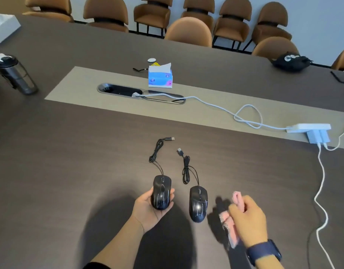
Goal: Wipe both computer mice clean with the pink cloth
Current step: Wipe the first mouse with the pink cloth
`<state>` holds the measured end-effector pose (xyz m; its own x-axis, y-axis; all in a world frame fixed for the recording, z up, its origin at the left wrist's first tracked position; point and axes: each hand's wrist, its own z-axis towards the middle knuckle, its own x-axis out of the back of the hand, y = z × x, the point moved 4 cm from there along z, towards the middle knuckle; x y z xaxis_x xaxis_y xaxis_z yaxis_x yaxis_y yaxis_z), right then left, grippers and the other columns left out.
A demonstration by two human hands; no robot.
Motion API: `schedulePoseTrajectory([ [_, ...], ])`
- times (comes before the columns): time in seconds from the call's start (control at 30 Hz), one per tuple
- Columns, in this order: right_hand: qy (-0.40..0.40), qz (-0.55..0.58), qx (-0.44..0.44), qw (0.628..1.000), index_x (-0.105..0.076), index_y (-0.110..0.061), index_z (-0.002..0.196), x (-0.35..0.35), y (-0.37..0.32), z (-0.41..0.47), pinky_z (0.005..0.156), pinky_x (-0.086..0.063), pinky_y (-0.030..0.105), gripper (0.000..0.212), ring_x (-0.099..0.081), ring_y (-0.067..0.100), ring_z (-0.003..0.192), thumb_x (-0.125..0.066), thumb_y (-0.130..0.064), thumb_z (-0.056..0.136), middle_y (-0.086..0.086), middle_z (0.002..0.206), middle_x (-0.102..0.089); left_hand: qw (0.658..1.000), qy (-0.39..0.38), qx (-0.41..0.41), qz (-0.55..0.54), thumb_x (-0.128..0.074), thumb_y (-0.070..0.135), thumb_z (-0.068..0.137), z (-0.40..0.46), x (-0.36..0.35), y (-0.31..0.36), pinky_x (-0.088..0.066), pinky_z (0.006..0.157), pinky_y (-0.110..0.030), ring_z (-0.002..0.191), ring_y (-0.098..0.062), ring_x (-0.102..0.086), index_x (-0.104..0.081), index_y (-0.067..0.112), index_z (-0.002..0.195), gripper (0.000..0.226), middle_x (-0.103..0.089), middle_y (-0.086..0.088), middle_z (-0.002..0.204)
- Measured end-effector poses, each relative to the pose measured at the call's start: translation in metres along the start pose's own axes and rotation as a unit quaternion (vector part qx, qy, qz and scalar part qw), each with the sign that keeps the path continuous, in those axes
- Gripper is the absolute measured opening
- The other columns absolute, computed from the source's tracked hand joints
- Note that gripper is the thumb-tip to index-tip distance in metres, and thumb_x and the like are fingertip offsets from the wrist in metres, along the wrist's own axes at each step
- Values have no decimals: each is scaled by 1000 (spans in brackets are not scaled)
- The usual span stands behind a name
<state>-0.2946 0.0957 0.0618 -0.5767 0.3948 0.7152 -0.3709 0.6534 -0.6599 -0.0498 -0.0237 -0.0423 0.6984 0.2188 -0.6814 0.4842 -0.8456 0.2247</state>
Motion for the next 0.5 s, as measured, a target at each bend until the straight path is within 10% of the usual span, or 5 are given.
schedulePoseTrajectory([
  [0.23, -163, -280, 362, 874, -62, -23, 97, -100, -134, -52, 75, -49, 35, 18, -62, 28, 88, -45, -25, 92, 2, 99, -62, 999, -17, -29, 14, -37, 25, 96, 0, -3, -6, -60, 63, -33, 74, -23, -72, -73, 5, 91, 41, -74, -13, 87],
  [0.5, -193, -372, 410, 810, -66, -18, 100, -151, -139, -44, 71, -44, 38, 18, -51, 30, 86, -59, -14, 84, 6, 101, -48, 999, -38, -35, 15, -37, 15, 92, 5, 2, -6, -47, 49, -27, 54, -20, -63, -65, 10, 77, 32, -67, -7, 62],
])
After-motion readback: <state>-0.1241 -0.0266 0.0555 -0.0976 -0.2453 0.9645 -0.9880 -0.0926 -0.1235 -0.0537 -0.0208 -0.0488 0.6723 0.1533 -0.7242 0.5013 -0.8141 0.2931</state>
